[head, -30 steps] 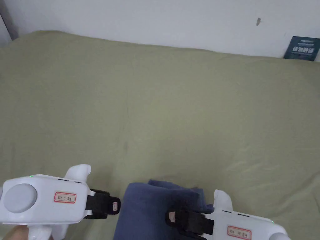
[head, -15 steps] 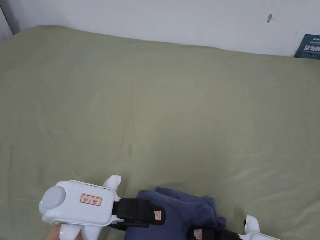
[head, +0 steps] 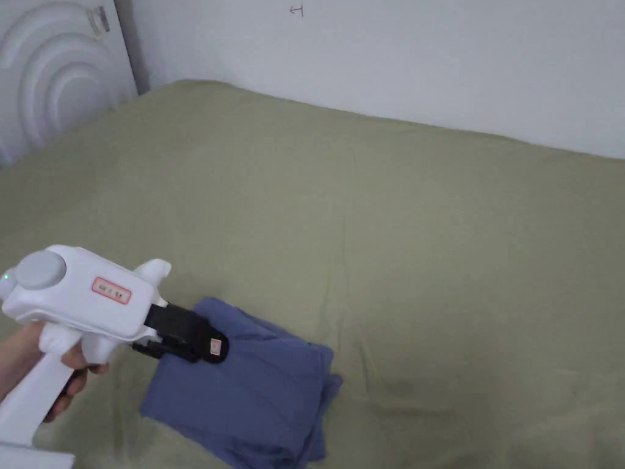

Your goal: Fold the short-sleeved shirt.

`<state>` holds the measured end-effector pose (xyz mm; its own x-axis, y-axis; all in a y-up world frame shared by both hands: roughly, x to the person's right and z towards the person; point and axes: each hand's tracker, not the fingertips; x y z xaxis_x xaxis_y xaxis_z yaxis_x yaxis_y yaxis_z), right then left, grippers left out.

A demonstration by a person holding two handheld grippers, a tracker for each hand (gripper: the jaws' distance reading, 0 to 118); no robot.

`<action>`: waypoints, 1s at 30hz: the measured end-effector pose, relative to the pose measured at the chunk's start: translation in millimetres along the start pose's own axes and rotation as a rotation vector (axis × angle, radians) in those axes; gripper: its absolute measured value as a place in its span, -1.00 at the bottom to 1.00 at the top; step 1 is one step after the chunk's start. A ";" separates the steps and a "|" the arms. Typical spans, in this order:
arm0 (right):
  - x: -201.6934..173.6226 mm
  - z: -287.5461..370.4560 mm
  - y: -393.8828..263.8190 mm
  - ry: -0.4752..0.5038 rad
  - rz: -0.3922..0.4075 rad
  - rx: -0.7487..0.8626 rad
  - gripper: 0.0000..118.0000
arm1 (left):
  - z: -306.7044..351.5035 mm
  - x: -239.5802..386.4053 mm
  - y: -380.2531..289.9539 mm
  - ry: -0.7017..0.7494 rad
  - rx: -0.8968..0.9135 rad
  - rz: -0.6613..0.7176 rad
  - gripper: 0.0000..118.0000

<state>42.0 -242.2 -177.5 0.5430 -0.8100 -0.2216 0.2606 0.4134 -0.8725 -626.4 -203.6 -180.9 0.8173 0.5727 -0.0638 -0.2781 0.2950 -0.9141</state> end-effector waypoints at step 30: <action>-84.8 66.6 47.1 -0.426 0.528 0.312 -1.00 | 22.9 198.1 -30.0 0.376 0.523 -0.285 -0.99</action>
<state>61.3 -126.3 -170.8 0.9046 -0.2657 -0.3334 0.0593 0.8528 -0.5188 -467.7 -81.5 -156.9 0.9873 0.1426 -0.0705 -0.1558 0.7776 -0.6092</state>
